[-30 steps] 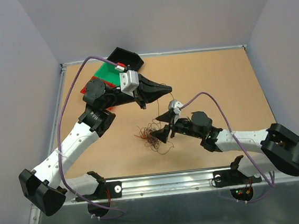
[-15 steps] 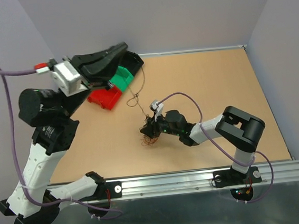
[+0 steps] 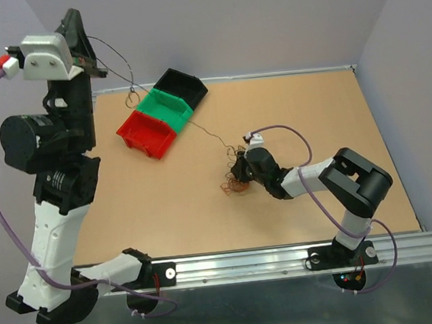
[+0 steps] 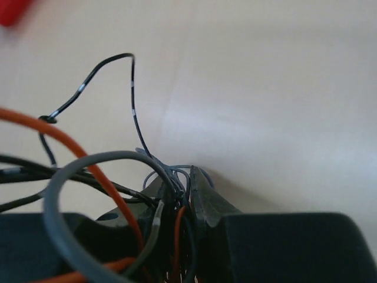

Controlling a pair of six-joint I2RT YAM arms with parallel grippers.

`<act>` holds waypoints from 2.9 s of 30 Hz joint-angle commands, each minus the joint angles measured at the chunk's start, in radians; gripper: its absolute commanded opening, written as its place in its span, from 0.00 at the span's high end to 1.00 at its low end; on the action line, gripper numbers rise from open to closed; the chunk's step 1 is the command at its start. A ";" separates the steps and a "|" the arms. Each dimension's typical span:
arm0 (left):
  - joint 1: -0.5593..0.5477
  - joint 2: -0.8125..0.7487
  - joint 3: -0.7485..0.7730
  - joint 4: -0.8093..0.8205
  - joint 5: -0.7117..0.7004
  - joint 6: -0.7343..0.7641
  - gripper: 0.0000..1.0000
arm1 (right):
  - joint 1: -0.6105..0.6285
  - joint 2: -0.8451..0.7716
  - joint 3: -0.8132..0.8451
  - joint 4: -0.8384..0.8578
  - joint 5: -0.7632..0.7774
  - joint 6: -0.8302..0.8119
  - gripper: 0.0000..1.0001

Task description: Untangle the cables

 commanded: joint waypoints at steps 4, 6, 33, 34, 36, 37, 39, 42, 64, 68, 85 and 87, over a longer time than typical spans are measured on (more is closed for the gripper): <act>0.224 0.057 0.094 0.026 -0.038 -0.042 1.00 | -0.093 -0.056 0.053 -0.211 0.289 0.160 0.68; 0.269 0.065 0.075 0.029 -0.024 -0.051 1.00 | -0.101 -0.070 0.048 -0.268 0.370 0.235 0.67; 0.411 0.117 -0.202 0.155 0.280 -0.144 1.00 | -0.104 -0.177 0.017 -0.260 0.381 0.179 0.00; 0.411 0.120 -0.204 0.155 0.284 -0.146 1.00 | -0.104 -0.180 0.016 -0.257 0.383 0.179 0.00; 0.411 0.128 -0.205 0.153 0.284 -0.146 1.00 | -0.104 -0.182 0.016 -0.257 0.380 0.177 0.00; 0.411 0.137 -0.207 0.153 0.283 -0.148 1.00 | -0.106 -0.185 0.014 -0.257 0.378 0.177 0.00; 0.413 0.146 -0.211 0.152 0.281 -0.143 1.00 | -0.104 -0.188 0.013 -0.257 0.380 0.174 0.00; 0.413 0.159 -0.234 0.149 0.281 -0.132 1.00 | -0.104 -0.194 0.008 -0.252 0.377 0.171 0.00; 0.437 0.197 -0.339 0.184 0.297 -0.106 1.00 | -0.104 -0.229 -0.015 -0.219 0.340 0.152 0.00; 0.462 0.237 -0.380 0.216 0.280 -0.092 1.00 | -0.104 -0.251 -0.032 -0.197 0.328 0.146 0.00; 0.669 0.298 -0.376 0.259 0.315 -0.215 1.00 | -0.104 -0.260 -0.039 -0.183 0.312 0.139 0.00; 0.669 0.294 -0.400 0.258 0.394 -0.207 1.00 | -0.104 -0.260 -0.039 -0.182 0.312 0.139 0.00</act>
